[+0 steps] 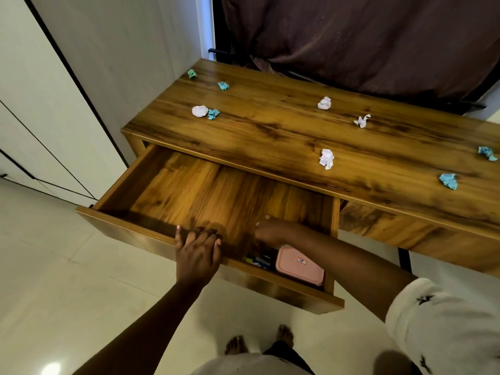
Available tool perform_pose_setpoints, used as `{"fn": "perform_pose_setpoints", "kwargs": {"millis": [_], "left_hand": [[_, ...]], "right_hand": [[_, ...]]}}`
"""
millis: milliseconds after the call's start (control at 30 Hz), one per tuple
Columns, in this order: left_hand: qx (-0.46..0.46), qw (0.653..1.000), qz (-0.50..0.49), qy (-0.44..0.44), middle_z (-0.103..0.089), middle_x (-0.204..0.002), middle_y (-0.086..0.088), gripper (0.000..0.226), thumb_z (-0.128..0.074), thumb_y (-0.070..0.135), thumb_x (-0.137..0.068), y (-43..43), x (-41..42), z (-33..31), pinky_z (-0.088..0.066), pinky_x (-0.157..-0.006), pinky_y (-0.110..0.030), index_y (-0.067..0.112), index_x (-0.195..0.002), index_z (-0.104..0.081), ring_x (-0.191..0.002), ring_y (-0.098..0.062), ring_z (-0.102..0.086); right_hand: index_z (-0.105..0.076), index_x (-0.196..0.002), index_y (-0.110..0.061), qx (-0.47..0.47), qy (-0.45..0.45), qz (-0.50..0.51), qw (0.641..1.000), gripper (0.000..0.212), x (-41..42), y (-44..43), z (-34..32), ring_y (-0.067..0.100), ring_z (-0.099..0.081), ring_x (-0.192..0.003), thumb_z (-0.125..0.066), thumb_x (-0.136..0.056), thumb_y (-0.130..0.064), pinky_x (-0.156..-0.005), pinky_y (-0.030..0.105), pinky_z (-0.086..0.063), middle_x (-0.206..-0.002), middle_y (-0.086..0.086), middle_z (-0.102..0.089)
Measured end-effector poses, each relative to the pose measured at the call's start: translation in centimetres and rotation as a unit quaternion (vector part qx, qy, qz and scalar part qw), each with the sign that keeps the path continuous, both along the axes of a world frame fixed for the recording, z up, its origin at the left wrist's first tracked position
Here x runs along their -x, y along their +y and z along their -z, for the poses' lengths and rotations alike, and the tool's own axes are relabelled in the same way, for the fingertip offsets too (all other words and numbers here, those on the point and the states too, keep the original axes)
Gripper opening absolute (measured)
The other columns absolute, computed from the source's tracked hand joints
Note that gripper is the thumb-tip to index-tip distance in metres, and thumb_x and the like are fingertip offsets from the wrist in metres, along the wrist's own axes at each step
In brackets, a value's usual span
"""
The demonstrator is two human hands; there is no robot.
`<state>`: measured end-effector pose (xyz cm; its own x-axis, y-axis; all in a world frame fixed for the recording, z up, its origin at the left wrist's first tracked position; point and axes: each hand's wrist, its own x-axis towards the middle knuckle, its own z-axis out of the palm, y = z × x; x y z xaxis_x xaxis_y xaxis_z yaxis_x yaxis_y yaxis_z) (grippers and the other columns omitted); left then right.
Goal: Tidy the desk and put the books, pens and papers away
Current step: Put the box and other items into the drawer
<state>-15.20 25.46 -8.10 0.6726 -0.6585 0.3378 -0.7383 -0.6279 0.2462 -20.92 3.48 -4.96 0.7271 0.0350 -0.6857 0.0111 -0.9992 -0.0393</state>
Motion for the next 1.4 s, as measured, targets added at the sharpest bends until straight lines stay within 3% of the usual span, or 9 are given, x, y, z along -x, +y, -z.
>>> {"fn": "perform_pose_setpoints", "kwargs": {"millis": [167, 333, 567, 700, 867, 1067, 1167, 1267, 1400], "left_hand": [[-0.016, 1.0, 0.021, -0.002, -0.071, -0.102, 0.0, 0.043, -0.033, 0.04, -0.094, 0.2, -0.3, 0.2, -0.015, -0.113, -0.052, 0.018, -0.099, -0.069, -0.1, -0.024, -0.06], [-0.034, 0.993, 0.11, -0.019, -0.061, -0.127, -0.002, 0.057, -0.034, 0.059, -0.091, 1.5, -0.8, 0.8, -0.018, -0.112, -0.054, 0.018, -0.119, -0.062, -0.125, -0.024, -0.049], [-0.06, 0.985, 0.158, -0.036, -0.046, -0.144, 0.002, 0.076, -0.04, 0.074, -0.08, 1.4, -1.6, 1.0, -0.018, -0.111, -0.057, 0.022, -0.135, -0.052, -0.138, -0.018, -0.033], [-0.078, 0.982, 0.168, -0.021, -0.045, -0.145, 0.001, 0.081, -0.04, 0.077, -0.079, -1.0, -2.9, 0.2, -0.016, -0.111, -0.059, 0.022, -0.138, -0.049, -0.138, -0.019, -0.033], [-0.141, 0.977, 0.157, 0.015, -0.032, -0.153, -0.003, 0.09, -0.033, 0.08, -0.078, -5.8, -5.6, -1.1, -0.011, -0.112, -0.058, 0.02, -0.146, -0.035, -0.142, -0.024, -0.026], [-0.18, 0.968, 0.174, 0.015, -0.005, -0.16, -0.004, 0.097, -0.028, 0.083, -0.078, -11.5, -9.6, -2.2, -0.004, -0.114, -0.054, 0.023, -0.152, -0.011, -0.147, -0.021, 0.0], [-0.192, 0.961, 0.197, -0.02, -0.006, -0.16, -0.005, 0.1, -0.031, 0.084, -0.075, -14.1, -12.4, -2.9, 0.0, -0.114, -0.052, 0.023, -0.152, -0.011, -0.147, -0.024, -0.003], [-0.246, 0.944, 0.211, -0.055, -0.012, -0.158, -0.008, 0.108, -0.029, 0.089, -0.069, -16.5, -16.8, -4.1, 0.005, -0.111, -0.051, 0.022, -0.151, -0.011, -0.145, -0.028, -0.013], [-0.284, 0.923, 0.253, -0.056, 0.008, -0.158, -0.001, 0.109, -0.033, 0.088, -0.068, -18.4, -21.7, -4.4, 0.008, -0.113, -0.05, 0.03, -0.15, 0.009, -0.144, -0.023, 0.006]], "right_hand": [[-0.053, -0.129, -0.015, 0.014, -0.173, 0.042, 0.984, 0.039, 2.1, 0.9, -3.7, 0.028, -0.027, -0.139, -0.047, -0.091, -0.01, -0.112, 0.046, -0.018, -0.143, 0.008, -0.044], [-0.053, -0.128, -0.023, -0.006, -0.394, 0.259, 0.882, 0.044, 9.9, 5.7, -1.8, 0.02, -0.051, -0.125, -0.035, -0.095, -0.045, -0.103, 0.039, -0.037, -0.132, -0.002, -0.056], [-0.042, -0.14, -0.02, 0.067, -0.366, 0.277, 0.886, 0.065, 13.1, 8.6, 1.7, 0.023, -0.039, -0.136, -0.027, -0.092, -0.061, -0.113, 0.047, -0.002, -0.146, 0.001, -0.043], [-0.042, -0.14, -0.022, 0.075, -0.366, 0.256, 0.891, 0.065, 11.8, 6.5, 1.7, 0.022, -0.042, -0.134, -0.029, -0.091, -0.062, -0.113, 0.047, -0.003, -0.145, -0.001, -0.043], [-0.04, -0.142, -0.019, 0.088, -0.358, 0.279, 0.887, 0.075, 8.7, 1.9, 1.0, 0.021, -0.037, -0.136, -0.036, -0.085, -0.068, -0.108, 0.051, -0.023, -0.148, 0.002, -0.039], [-0.025, -0.147, -0.015, 0.11, -0.331, 0.267, 0.898, 0.087, 5.1, -4.1, 0.2, 0.023, -0.022, -0.144, -0.035, -0.082, -0.072, -0.114, 0.051, -0.005, -0.155, 0.006, -0.024], [-0.023, -0.148, -0.013, 0.131, -0.309, 0.255, 0.907, 0.094, 2.9, -7.5, -0.5, 0.023, -0.015, -0.145, -0.031, -0.077, -0.074, -0.114, 0.053, -0.003, -0.154, 0.008, -0.026], [-0.001, -0.15, -0.016, 0.134, -0.291, 0.193, 0.927, 0.097, 0.6, -10.9, -1.4, 0.021, 0.003, -0.146, -0.036, -0.079, -0.073, -0.114, 0.052, 0.008, -0.159, 0.005, -0.004], [-0.003, -0.151, -0.022, 0.105, -0.3, 0.147, 0.937, 0.095, -1.5, -13.6, -1.4, 0.023, -0.005, -0.147, -0.051, -0.08, -0.063, -0.116, 0.053, -0.011, -0.159, 0.002, -0.005]]}}
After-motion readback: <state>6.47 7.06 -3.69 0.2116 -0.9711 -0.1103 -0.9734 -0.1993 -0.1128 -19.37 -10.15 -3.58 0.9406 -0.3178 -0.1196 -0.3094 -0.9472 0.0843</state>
